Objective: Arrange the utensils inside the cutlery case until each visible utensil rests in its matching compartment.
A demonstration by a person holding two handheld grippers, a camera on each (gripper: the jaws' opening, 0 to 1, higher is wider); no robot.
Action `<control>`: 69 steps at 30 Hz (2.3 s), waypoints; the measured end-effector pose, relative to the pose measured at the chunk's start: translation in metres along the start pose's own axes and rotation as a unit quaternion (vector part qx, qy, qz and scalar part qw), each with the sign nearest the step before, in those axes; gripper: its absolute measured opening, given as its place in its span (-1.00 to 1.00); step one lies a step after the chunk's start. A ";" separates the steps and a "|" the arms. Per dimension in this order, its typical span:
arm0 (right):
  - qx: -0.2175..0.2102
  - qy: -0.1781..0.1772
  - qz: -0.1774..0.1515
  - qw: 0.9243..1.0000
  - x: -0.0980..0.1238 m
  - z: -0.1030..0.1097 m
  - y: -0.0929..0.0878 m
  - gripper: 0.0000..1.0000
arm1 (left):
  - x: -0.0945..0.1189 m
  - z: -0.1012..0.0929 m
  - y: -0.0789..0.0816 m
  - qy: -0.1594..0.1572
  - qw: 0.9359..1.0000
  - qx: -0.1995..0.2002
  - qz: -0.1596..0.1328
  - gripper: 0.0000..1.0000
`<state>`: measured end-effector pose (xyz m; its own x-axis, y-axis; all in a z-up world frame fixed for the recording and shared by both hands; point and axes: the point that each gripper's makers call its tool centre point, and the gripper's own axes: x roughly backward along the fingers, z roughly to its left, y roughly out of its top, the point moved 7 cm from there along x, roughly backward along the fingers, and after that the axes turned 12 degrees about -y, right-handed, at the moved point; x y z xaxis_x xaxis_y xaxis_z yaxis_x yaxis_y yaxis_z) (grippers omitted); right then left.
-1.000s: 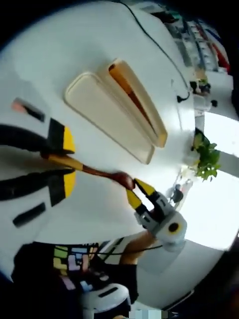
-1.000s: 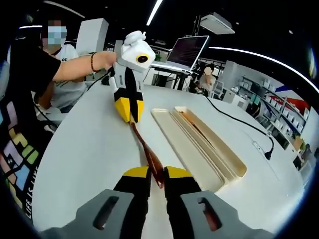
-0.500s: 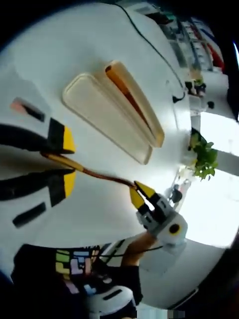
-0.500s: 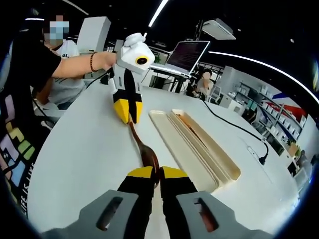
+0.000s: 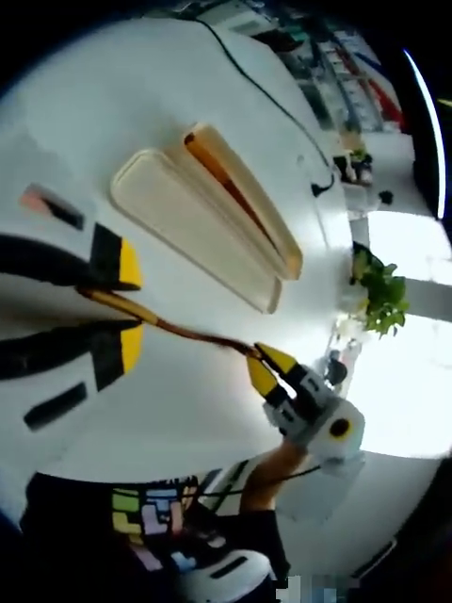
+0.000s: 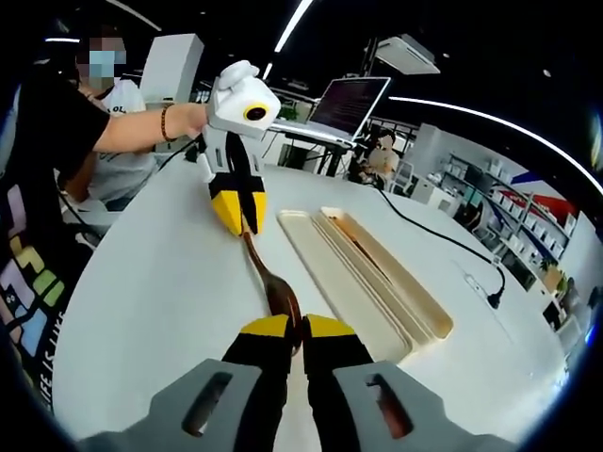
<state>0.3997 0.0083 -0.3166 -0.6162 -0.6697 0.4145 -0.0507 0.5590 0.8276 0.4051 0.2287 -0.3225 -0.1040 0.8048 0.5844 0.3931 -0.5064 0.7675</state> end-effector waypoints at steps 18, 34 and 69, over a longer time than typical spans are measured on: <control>0.026 -0.060 -0.025 0.998 0.006 -0.028 0.030 -0.94 | 0.010 -0.008 0.028 0.052 0.997 -0.038 -0.034 -0.74; 0.072 -0.120 -0.029 0.990 0.000 -0.059 0.044 -0.93 | 0.013 0.018 0.059 0.089 0.993 -0.067 -0.047 -0.72; -0.009 -0.043 0.050 0.998 -0.059 -0.106 0.007 -0.95 | -0.016 0.080 0.069 0.144 0.989 -0.044 -0.010 -0.68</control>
<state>0.5192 0.0002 -0.2950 -0.6826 -0.5665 0.4617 0.0271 0.6117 0.7906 0.5077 0.2052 -0.3000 -0.3722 0.6991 0.6105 0.3091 -0.5269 0.7917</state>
